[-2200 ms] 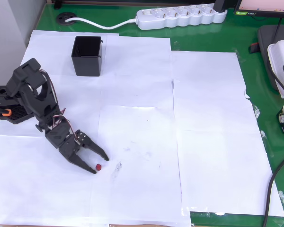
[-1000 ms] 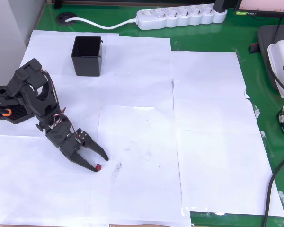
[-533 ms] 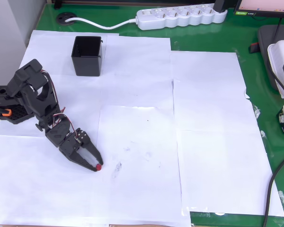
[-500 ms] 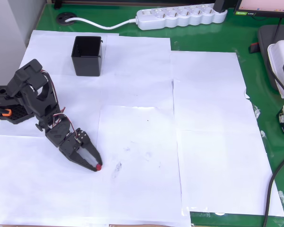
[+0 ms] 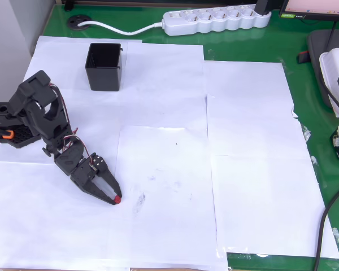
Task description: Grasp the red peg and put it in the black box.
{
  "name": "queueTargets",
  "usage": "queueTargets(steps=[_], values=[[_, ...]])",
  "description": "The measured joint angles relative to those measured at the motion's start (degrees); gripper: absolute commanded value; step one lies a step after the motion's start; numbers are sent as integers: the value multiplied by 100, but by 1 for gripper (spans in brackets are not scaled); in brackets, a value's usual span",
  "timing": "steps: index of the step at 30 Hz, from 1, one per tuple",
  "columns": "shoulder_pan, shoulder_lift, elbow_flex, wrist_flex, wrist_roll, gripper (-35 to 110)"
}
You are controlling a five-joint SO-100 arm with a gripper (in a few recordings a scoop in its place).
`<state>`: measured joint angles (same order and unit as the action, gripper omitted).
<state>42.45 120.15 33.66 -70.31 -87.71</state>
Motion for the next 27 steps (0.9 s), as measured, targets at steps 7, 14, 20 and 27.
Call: queueTargets(steps=[7,14,20,27], values=[[-211,-932,299,1494,220,0],[-369,-1661,624,2470,246,0],[-650,-2689,738,3779,475,0],[-1529,-5168,1081,6750,1011,0]])
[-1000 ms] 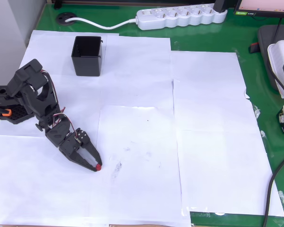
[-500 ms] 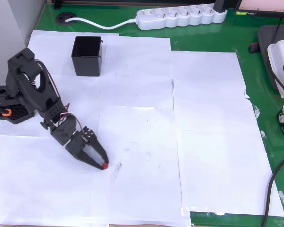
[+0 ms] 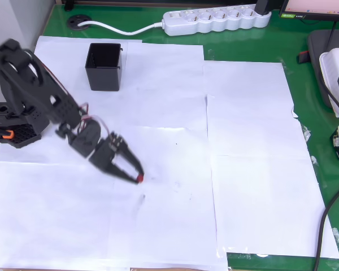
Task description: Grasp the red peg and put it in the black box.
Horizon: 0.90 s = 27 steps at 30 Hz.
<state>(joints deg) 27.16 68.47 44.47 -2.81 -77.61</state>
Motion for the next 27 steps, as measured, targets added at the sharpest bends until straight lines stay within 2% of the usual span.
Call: queueTargets(steps=[11,21,27], values=[[-1828,-2355,176,1907,404,0],[-3401,-3296,2109,5766,1046,0],[-4280,-3173,2962,7321,1538,0]])
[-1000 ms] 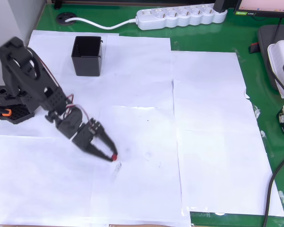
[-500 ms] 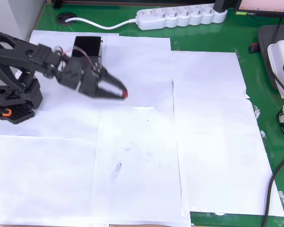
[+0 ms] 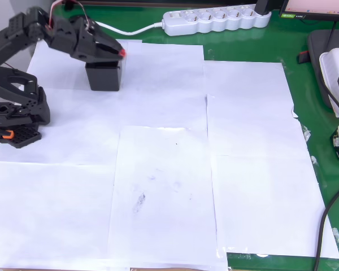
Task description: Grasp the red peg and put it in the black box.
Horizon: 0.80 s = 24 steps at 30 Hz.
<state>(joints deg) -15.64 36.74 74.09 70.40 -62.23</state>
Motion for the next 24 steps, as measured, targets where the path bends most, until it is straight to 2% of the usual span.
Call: queueTargets(steps=[12,24], values=[[-1793,1837,1459,2039,1846,0],[-2364,3771,2329,1837,2672,0]])
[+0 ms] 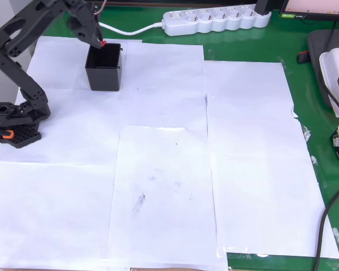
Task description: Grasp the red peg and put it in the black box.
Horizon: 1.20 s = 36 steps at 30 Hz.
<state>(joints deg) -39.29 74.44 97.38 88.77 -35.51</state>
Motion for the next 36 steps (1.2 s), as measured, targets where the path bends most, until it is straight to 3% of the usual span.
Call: queueTargets(steps=[10,20,29,32,36], values=[[-35,677,53,-70,229,0],[-35,817,105,-18,281,18],[-18,817,141,105,308,16],[9,817,360,396,281,3],[229,686,756,853,79,0]])
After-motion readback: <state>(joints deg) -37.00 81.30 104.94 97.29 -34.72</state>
